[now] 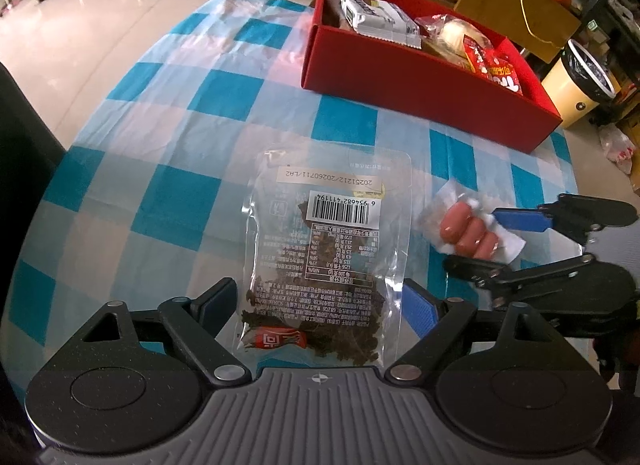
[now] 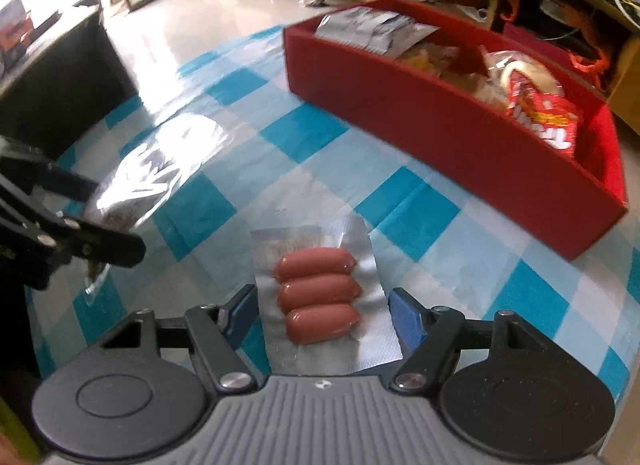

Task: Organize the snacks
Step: 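Carry the dried-meat bag with the left gripper while the right gripper carries the sausage pack over the box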

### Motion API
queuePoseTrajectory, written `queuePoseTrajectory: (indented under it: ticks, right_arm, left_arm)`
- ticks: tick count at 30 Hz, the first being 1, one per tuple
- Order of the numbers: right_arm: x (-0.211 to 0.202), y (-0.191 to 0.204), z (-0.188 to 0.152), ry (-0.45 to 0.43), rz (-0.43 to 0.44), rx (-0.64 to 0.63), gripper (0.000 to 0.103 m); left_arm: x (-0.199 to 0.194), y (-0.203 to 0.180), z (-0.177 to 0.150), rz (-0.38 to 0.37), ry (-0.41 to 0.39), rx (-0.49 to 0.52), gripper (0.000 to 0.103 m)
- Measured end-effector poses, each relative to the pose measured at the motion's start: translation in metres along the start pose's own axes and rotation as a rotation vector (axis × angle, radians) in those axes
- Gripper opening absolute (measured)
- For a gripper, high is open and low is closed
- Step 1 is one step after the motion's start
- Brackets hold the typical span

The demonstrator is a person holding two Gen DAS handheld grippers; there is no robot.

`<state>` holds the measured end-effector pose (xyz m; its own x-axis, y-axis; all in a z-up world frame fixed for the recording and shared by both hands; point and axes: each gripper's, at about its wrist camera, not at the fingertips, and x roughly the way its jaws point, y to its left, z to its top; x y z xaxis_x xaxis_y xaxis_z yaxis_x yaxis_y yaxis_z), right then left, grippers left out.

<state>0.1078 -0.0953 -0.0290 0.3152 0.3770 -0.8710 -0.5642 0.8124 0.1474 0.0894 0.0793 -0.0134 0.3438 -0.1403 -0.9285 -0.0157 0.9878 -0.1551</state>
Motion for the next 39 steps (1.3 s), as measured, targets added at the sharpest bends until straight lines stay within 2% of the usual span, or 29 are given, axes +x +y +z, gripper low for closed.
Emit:
queuePoseTrajectory:
  ticks: [8, 13, 25, 39]
  right_arm:
    - [-0.035, -0.024, 0.008, -0.127, 0.001, 0.122, 0.07]
    - [-0.057, -0.036, 0.012, -0.204, 0.009, 0.178, 0.07]
    - [-0.081, -0.056, 0.027, -0.312, 0.006, 0.232, 0.07]
    - [-0.088, -0.085, 0.05, -0.394, -0.025, 0.297, 0.07]
  left_arm:
    - [-0.007, -0.011, 0.007, -0.013, -0.035, 0.006, 0.09]
    - [-0.017, -0.026, 0.016, -0.02, -0.097, 0.037, 0.09]
    - [-0.027, -0.063, 0.045, -0.001, -0.204, 0.109, 0.09]
    - [-0.025, -0.085, 0.09, -0.002, -0.265, 0.137, 0.09]
